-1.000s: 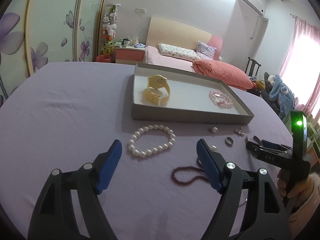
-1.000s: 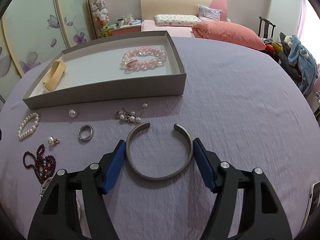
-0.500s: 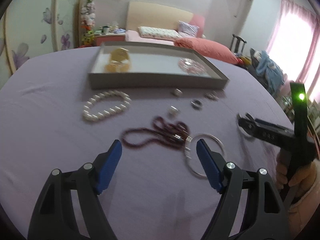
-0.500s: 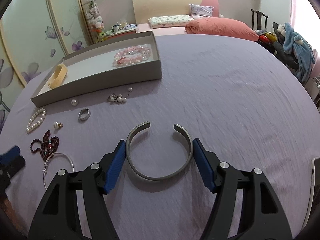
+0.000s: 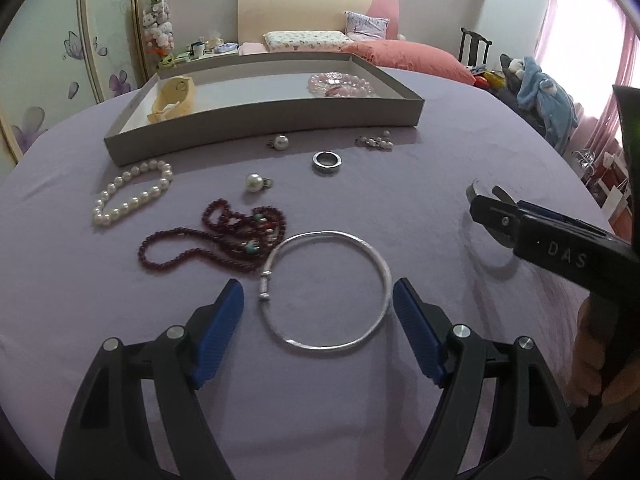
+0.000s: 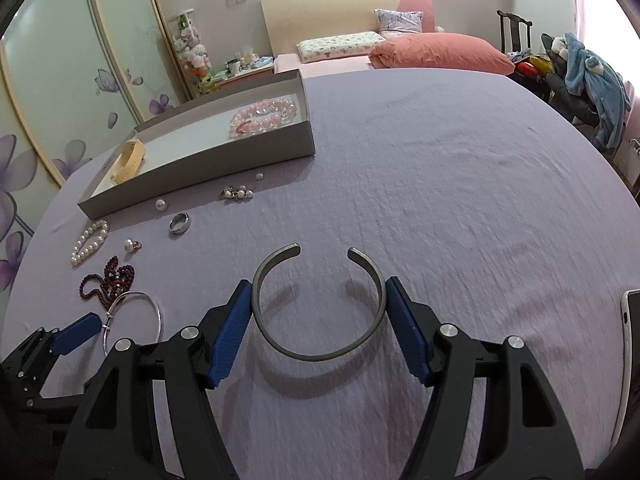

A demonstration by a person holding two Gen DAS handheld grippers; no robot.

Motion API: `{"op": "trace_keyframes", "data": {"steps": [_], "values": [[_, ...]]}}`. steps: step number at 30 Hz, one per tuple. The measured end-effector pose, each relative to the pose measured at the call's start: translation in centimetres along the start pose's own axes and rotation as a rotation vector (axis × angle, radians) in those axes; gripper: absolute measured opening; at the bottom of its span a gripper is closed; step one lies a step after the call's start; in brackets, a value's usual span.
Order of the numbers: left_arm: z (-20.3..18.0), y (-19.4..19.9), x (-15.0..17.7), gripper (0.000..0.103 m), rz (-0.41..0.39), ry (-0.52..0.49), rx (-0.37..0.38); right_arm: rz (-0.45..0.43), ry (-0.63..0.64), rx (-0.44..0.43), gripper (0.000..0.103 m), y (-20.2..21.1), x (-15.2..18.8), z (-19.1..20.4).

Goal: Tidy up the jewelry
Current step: 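Grasp the silver cuff bangle with the right tool while the left tool grasps the silver hoop bangle, then lift both bangles and carry them toward the grey tray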

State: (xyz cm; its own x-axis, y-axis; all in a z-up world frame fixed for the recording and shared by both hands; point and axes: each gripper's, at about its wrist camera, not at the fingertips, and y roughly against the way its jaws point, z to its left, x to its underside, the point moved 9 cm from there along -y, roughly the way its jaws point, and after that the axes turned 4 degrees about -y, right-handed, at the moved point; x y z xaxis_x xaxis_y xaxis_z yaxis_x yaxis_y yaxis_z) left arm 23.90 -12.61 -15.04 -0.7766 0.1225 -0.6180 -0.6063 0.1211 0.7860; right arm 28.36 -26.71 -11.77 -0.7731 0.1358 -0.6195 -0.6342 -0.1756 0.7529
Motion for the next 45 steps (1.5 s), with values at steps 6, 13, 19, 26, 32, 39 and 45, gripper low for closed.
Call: {"op": "trace_keyframes", "data": {"steps": [6, 13, 19, 26, 32, 39, 45], "values": [[-0.9, -1.0, -0.6, 0.08, 0.009, -0.029, -0.065, 0.002, -0.013, -0.006, 0.067, -0.1, 0.2, -0.4], [-0.9, -1.2, -1.1, 0.07, -0.012, -0.026, -0.075, 0.0, -0.02, -0.006, 0.067, 0.0, 0.3, -0.6], [-0.3, -0.3, -0.3, 0.07, -0.027, -0.023, -0.042, 0.0, -0.015, -0.022, 0.067, 0.2, 0.6, -0.1], [4.4, 2.4, 1.8, 0.07, -0.074, 0.049, -0.052, -0.011, 0.014, -0.053, 0.067, 0.7, 0.8, 1.4], [10.7, 5.8, 2.6, 0.07, -0.149, 0.138, -0.136, -0.026, 0.061, -0.098, 0.067, 1.1, 1.3, 3.7], [14.6, 9.0, 1.8, 0.07, -0.248, 0.203, -0.164, -0.055, 0.101, -0.148, 0.067, 2.0, 1.6, 6.2], [15.7, 9.8, 1.4, 0.07, -0.272, 0.22, -0.161, -0.057, 0.116, -0.145, 0.067, 2.3, 1.7, 6.9]]}}
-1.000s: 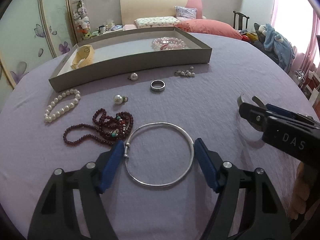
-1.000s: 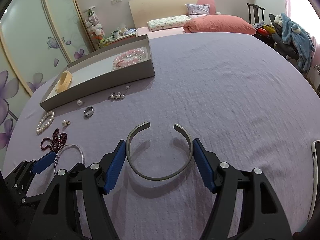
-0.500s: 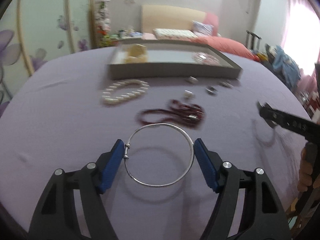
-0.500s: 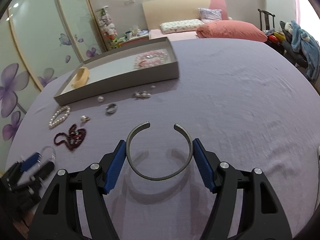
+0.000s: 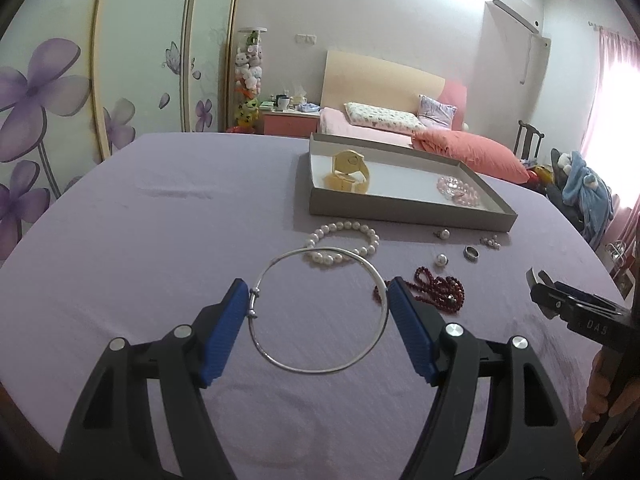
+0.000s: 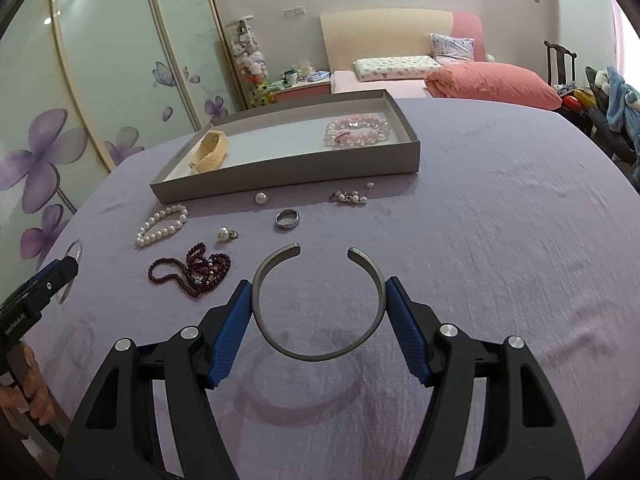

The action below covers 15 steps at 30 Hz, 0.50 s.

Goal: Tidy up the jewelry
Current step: 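Lift both bangles and carry them toward the grey tray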

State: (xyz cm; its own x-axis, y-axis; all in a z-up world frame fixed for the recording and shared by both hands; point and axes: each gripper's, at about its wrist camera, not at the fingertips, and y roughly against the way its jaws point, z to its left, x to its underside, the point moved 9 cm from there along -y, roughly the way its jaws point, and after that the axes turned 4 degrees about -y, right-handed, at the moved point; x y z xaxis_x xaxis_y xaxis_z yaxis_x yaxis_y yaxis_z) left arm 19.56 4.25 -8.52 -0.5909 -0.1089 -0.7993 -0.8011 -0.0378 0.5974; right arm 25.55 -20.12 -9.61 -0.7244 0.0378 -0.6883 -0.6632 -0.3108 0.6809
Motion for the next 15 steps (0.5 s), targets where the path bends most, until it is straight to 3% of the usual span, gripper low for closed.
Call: {"op": "trace_keyframes", "data": {"steps": [15], "values": [[0.03, -0.36, 0.25, 0.07, 0.006, 0.002, 0.003, -0.004, -0.006, 0.009, 0.067, 0.19, -0.06, -0.23]]}}
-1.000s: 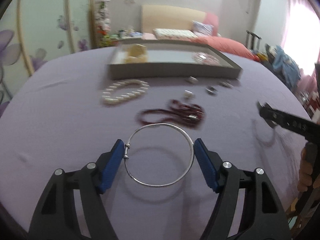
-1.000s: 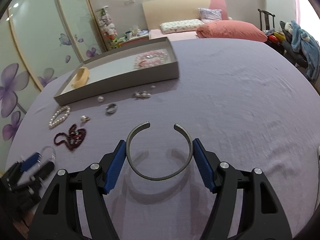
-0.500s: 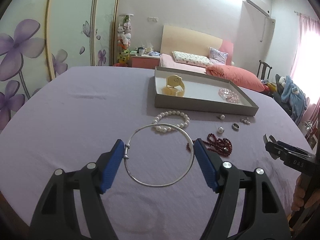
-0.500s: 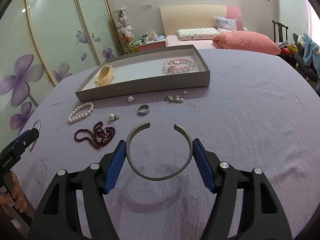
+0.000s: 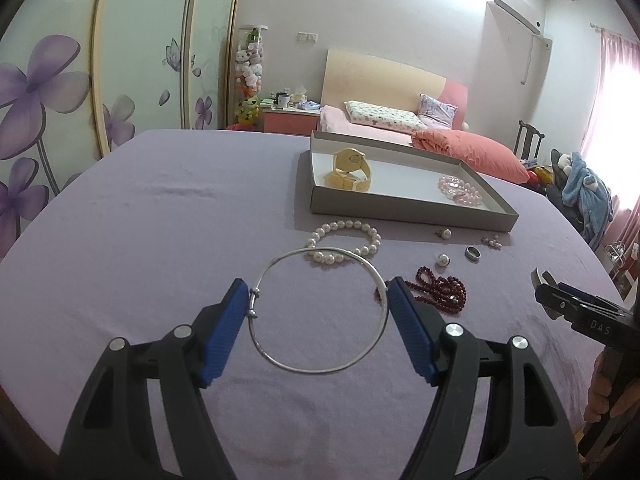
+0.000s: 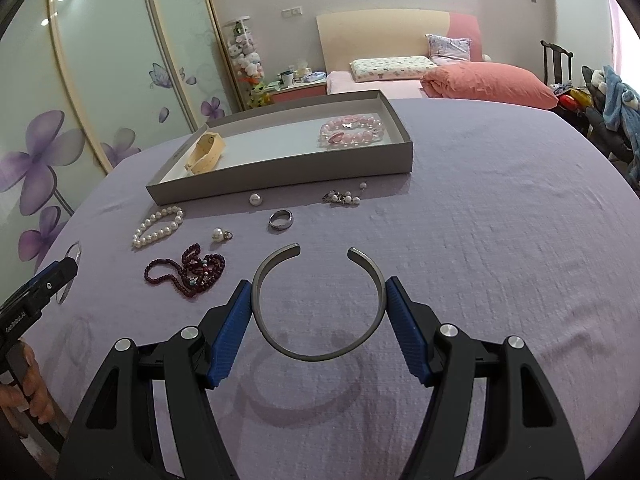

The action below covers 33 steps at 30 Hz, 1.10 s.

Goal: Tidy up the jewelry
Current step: 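Lift both bangles and carry them toward the grey tray, then lower both bangles into the tray and open both tools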

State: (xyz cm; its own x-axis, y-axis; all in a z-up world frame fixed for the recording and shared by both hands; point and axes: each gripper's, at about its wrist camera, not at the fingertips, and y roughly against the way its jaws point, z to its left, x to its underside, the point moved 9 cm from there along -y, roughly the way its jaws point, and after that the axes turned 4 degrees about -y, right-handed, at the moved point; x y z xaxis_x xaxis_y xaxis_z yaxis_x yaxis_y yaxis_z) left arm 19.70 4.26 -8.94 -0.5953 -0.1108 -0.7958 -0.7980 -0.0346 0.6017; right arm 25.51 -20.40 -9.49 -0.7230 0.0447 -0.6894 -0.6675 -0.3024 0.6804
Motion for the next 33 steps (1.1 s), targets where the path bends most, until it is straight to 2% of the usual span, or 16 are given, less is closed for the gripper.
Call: {"op": "trace_keyframes", "data": {"steps": [11, 14, 24, 33], "values": [[-0.1, -0.1, -0.2, 0.07, -0.002, 0.004, 0.004, -0.007, 0.002, 0.003, 0.067, 0.2, -0.2, -0.1], [-0.3, 0.0, -1.1, 0.07, -0.02, -0.006, 0.009, -0.039, 0.01, 0.007, 0.067, 0.7, -1.3, -0.1], [-1.8, 0.4, -8.6, 0.07, -0.172, -0.043, 0.043, -0.241, 0.043, 0.033, 0.067, 3.1, -8.6, 0.2], [-4.1, -3.3, -14.0, 0.07, -0.222, -0.037, 0.079, -0.332, 0.054, 0.016, 0.067, 1.1, -14.0, 1.0]]}}
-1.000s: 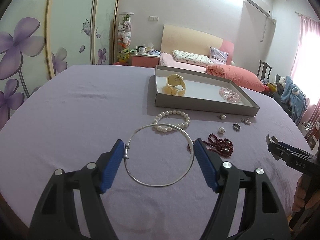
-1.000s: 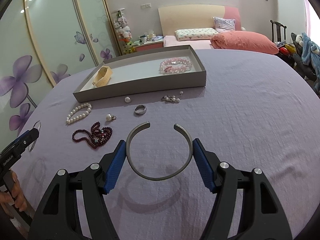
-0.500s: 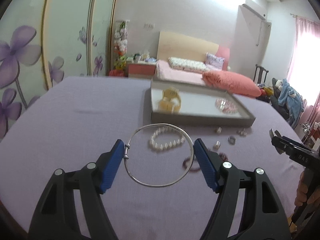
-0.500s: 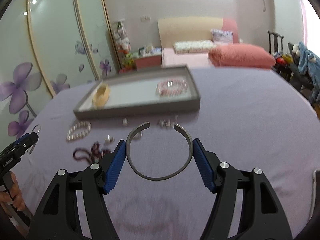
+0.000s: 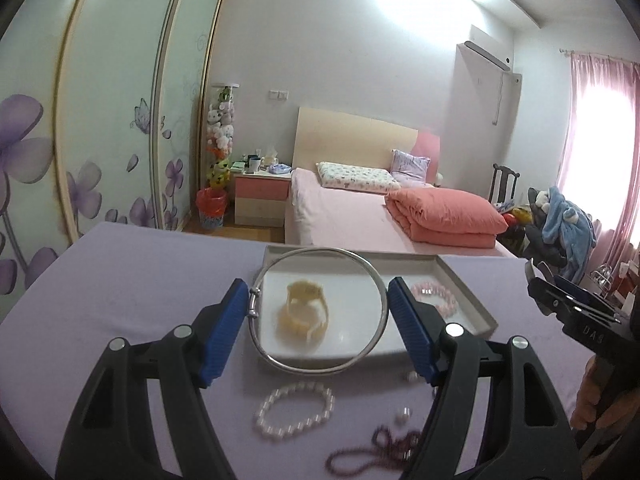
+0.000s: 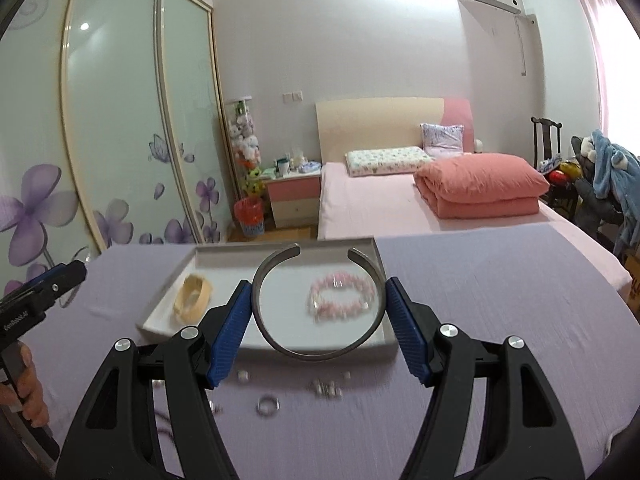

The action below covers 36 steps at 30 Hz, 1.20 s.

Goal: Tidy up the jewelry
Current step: 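Lower both bangles into the tray and open both tools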

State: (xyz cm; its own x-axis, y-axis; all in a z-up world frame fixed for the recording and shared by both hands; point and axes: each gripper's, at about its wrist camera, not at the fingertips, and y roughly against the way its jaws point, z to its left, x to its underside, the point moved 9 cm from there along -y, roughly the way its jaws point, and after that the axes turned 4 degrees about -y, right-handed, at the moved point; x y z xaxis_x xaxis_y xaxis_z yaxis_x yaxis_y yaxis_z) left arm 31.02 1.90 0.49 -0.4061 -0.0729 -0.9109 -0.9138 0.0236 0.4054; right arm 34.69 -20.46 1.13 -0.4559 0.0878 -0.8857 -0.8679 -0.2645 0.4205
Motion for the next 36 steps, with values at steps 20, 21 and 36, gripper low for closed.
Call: {"op": "trace_keyframes", "data": {"steps": [20, 21, 36], "values": [[0.5, -11.7, -0.5, 0.07, 0.077, 0.027, 0.004, 0.142, -0.058, -0.037, 0.068, -11.2, 1.8, 0.1], [0.5, -11.8, -0.5, 0.07, 0.077, 0.026, 0.005, 0.152, -0.052, -0.037, 0.068, -11.6, 2.0, 0.1], [-1.1, -14.2, 0.5, 0.07, 0.112, 0.007, 0.026, 0.133, -0.069, -0.062, 0.072, -10.8, 1.6, -0.5]]}}
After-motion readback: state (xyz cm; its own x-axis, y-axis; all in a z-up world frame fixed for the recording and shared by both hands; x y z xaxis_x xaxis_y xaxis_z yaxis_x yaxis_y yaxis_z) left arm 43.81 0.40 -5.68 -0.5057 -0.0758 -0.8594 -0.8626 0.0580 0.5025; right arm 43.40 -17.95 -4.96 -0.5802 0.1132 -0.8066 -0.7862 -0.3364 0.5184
